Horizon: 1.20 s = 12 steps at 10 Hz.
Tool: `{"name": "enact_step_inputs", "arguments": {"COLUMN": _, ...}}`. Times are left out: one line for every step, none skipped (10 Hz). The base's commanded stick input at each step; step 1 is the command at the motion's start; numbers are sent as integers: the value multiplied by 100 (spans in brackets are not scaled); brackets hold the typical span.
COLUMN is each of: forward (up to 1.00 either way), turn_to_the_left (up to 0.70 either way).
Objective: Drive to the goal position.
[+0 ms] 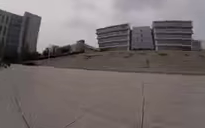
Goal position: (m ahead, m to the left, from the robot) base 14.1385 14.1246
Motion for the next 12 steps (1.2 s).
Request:
{"name": "enact_step_inputs", "arguments": {"forward": 100, "turn_to_the_left": 0}}
{"name": "enact_step_inputs", "arguments": {"forward": 100, "turn_to_the_left": 8}}
{"name": "enact_step_inputs", "arguments": {"forward": 100, "turn_to_the_left": 21}}
{"name": "enact_step_inputs", "arguments": {"forward": 100, "turn_to_the_left": 0}}
{"name": "enact_step_inputs", "arguments": {"forward": 100, "turn_to_the_left": 0}}
{"name": "enact_step_inputs", "arguments": {"forward": 100, "turn_to_the_left": 12}}
{"name": "enact_step_inputs", "arguments": {"forward": 100, "turn_to_the_left": 0}}
{"name": "enact_step_inputs", "arguments": {"forward": 100, "turn_to_the_left": 0}}
{"name": "enact_step_inputs", "arguments": {"forward": 100, "turn_to_the_left": 4}}
{"name": "enact_step_inputs", "arguments": {"forward": 100, "turn_to_the_left": 16}}
{"name": "enact_step_inputs", "arguments": {"forward": 100, "turn_to_the_left": 0}}
{"name": "enact_step_inputs", "arguments": {"forward": 100, "turn_to_the_left": 18}}
